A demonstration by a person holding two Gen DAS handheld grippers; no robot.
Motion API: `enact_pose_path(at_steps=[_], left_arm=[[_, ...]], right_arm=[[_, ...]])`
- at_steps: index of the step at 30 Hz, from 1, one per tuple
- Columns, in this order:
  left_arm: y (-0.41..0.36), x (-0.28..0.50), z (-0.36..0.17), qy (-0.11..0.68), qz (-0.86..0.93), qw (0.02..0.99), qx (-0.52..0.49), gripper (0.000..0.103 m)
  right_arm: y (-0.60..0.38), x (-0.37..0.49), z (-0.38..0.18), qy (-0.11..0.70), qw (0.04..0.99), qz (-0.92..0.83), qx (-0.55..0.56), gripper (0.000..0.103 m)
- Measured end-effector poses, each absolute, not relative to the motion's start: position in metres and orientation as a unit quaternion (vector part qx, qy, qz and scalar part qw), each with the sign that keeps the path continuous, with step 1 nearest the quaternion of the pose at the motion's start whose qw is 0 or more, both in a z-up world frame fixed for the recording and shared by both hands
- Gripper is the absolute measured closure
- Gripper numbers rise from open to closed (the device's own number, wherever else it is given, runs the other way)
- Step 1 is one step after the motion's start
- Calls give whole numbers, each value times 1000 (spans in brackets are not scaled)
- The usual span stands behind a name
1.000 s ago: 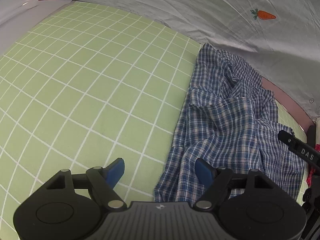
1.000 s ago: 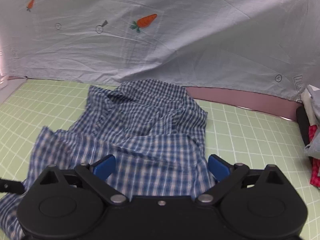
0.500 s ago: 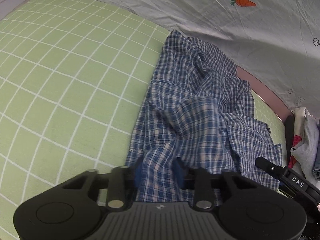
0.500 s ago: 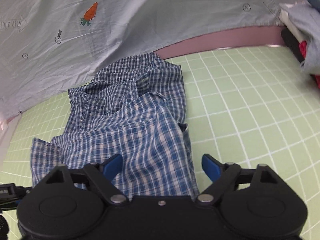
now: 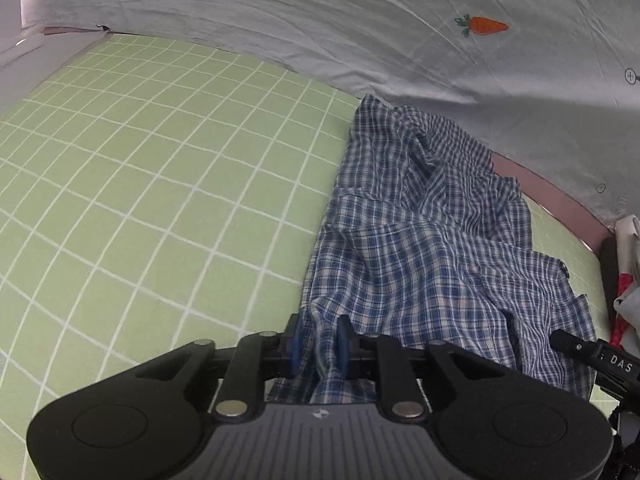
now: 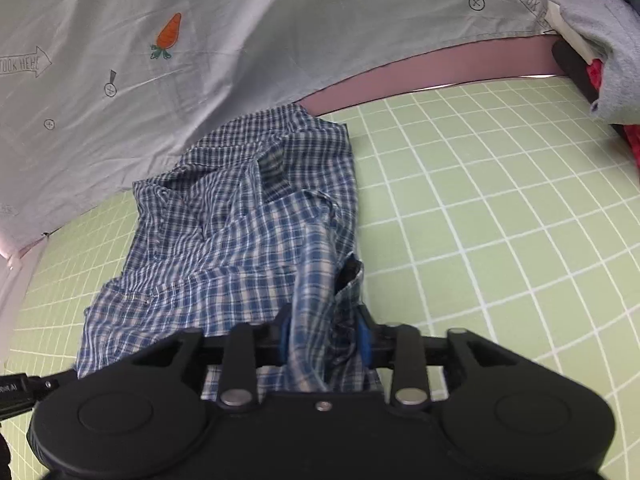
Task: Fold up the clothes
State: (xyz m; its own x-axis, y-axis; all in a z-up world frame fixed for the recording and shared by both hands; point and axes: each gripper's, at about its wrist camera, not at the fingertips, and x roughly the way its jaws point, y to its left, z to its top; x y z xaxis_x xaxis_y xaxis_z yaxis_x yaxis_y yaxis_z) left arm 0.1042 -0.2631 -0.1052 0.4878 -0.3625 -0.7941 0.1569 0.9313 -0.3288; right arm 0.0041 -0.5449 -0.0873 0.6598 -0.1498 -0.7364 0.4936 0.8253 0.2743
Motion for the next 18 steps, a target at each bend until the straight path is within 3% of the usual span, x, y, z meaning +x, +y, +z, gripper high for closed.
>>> enact_pose_path(at_steps=[2, 3, 9, 18], left_arm=[[-252, 102, -105, 484, -144, 854, -128, 40], [-249, 101, -105, 485, -143, 852, -137, 39], [-236, 84, -110, 521, -152, 825, -157, 34], [-235, 66, -126, 558, -176, 778, -229, 34]], right_arm=[[-545, -5, -80, 363, 884, -188, 226, 25], [-545, -10, -78, 361, 884, -190, 227, 21], [-538, -43, -95, 389, 851, -187, 299, 19], [-532, -56, -114, 404, 821, -174, 363, 17]])
